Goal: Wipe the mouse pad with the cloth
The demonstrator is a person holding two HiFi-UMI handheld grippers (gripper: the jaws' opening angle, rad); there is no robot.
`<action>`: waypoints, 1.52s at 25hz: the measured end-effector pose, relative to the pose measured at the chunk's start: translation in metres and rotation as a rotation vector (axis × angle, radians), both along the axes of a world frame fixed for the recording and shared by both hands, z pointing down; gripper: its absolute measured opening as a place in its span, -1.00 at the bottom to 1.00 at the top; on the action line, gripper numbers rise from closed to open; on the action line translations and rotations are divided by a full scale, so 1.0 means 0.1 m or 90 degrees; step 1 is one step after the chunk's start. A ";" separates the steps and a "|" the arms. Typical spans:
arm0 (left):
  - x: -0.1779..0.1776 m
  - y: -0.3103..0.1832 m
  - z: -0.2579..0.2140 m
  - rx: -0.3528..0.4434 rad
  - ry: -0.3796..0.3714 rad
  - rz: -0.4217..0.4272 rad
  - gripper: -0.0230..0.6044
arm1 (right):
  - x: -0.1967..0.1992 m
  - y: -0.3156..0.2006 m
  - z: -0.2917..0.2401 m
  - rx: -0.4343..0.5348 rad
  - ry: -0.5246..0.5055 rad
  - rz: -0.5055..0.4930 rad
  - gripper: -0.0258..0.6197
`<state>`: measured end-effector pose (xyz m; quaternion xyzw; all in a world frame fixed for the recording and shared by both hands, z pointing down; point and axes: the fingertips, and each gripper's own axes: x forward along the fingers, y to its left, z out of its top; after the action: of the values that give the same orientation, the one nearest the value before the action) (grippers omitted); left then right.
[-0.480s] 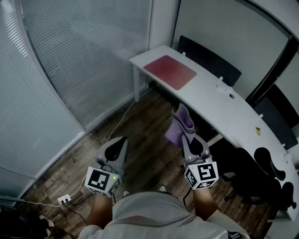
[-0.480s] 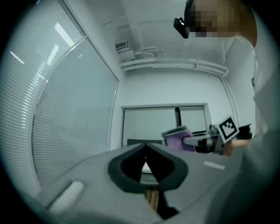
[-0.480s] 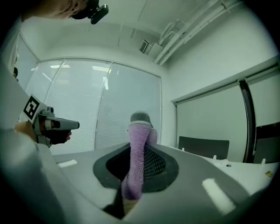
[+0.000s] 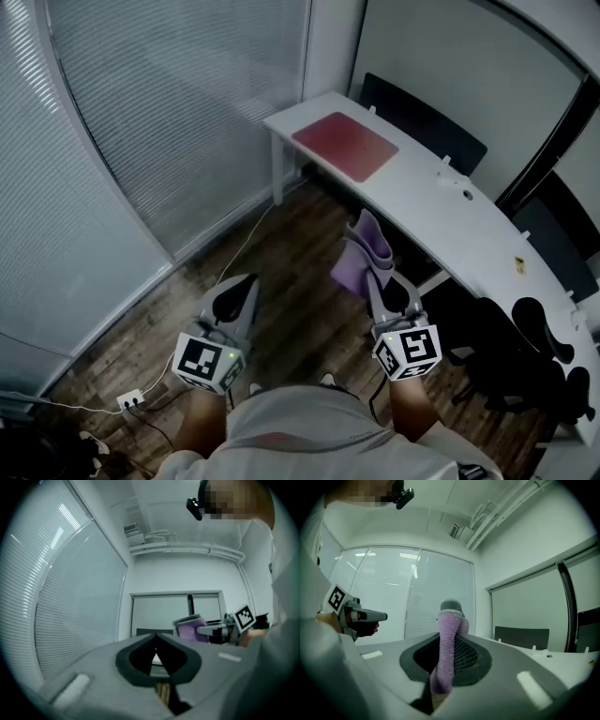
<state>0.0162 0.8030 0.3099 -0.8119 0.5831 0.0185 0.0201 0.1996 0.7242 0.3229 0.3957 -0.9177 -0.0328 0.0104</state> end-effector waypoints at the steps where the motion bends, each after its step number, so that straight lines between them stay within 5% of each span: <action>1: -0.02 0.00 -0.01 0.000 -0.001 0.002 -0.92 | -0.02 0.00 -0.01 -0.001 -0.004 -0.002 -0.77; 24: -1.34 0.24 0.34 -0.017 0.012 0.041 -0.92 | -1.12 0.22 0.24 -0.034 0.035 0.060 -0.77; 38: -1.40 -1.17 0.28 -0.027 0.005 0.026 -0.92 | -1.11 -1.31 0.30 -0.050 0.007 0.065 -0.77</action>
<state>-0.1233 0.6855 0.3381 -0.8238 0.5667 0.0099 0.0004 0.0886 0.5929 0.3525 0.4411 -0.8969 0.0015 0.0327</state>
